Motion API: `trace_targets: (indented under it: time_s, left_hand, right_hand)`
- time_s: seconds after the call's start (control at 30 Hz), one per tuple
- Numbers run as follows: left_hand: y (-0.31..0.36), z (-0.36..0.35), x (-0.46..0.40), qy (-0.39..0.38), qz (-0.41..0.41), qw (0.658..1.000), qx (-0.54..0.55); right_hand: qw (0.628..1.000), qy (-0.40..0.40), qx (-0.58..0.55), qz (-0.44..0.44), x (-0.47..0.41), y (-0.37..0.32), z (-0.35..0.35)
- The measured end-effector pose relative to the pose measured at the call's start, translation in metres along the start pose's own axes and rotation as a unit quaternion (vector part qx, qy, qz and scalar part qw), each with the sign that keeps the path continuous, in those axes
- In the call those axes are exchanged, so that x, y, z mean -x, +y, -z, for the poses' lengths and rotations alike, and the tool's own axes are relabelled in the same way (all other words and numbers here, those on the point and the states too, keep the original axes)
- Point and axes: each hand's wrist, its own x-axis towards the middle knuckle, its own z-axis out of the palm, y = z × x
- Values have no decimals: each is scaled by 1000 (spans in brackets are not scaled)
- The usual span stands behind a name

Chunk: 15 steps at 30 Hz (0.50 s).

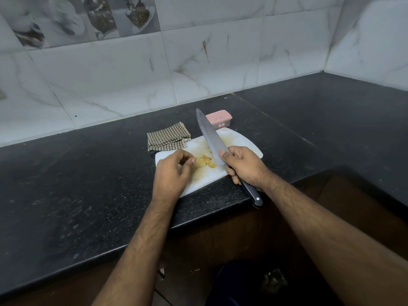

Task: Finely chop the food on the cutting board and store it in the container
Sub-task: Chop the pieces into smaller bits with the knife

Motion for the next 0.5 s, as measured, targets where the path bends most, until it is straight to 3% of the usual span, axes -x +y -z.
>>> trace_targets:
  time_s: [0.17,0.3,0.4,0.5]
  left_hand:
    - [2,3,7,-61,16,998,-15]
    - [1,6,8,-100,64,992,33]
    - [-2,9,12,-105,83,988,75]
    - [-3,10,13,-118,77,988,60]
  right_hand:
    - [999,-34,-29,-15,8,-2,-1]
    - [1000,-15,-3,-21,15,-13,0]
    - [988,-3,153,4,22,-24,0]
    - [949,-2,315,32,27,-36,-3]
